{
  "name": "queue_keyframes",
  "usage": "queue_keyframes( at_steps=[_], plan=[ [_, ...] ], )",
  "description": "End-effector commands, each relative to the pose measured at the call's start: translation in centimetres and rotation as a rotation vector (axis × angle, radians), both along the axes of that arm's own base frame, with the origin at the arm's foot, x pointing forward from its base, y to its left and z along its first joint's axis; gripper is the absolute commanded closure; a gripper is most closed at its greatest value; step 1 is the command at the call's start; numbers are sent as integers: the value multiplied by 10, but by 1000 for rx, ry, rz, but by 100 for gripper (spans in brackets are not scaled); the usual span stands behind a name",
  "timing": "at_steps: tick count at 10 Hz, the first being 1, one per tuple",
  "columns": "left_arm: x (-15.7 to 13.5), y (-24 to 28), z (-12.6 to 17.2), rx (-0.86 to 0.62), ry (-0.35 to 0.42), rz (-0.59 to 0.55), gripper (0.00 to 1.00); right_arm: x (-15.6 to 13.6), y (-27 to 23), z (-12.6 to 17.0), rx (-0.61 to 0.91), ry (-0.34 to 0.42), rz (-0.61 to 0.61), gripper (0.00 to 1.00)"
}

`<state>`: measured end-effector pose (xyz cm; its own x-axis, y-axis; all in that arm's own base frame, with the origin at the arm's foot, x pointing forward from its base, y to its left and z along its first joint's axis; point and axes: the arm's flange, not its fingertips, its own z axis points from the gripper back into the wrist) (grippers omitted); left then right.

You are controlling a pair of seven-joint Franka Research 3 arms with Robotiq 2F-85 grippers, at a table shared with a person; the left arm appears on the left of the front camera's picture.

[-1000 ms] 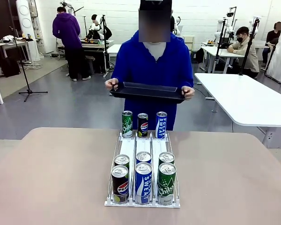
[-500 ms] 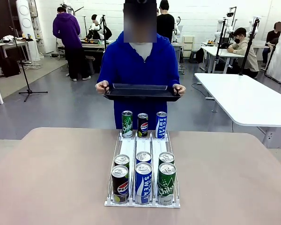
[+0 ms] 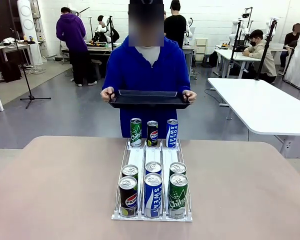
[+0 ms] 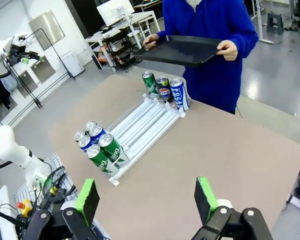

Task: Retrieve and hand over the desired beverage to the person.
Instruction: Pick up a can of the same type that the person held from the Automatic Can Dispenser.

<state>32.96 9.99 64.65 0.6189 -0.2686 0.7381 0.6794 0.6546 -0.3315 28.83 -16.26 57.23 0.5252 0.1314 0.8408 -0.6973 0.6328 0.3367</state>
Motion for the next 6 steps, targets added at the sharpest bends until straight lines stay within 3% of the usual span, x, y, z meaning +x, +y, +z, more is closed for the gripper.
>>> queue_keyframes(
  at_steps=[1, 6],
  plan=[
    [1, 1, 1, -12, -8, -8, 0, 4, -1, 3, 12, -24, 12, 0],
    [1, 1, 1, -12, -8, -8, 0, 4, -1, 3, 12, -24, 12, 0]
  ],
)
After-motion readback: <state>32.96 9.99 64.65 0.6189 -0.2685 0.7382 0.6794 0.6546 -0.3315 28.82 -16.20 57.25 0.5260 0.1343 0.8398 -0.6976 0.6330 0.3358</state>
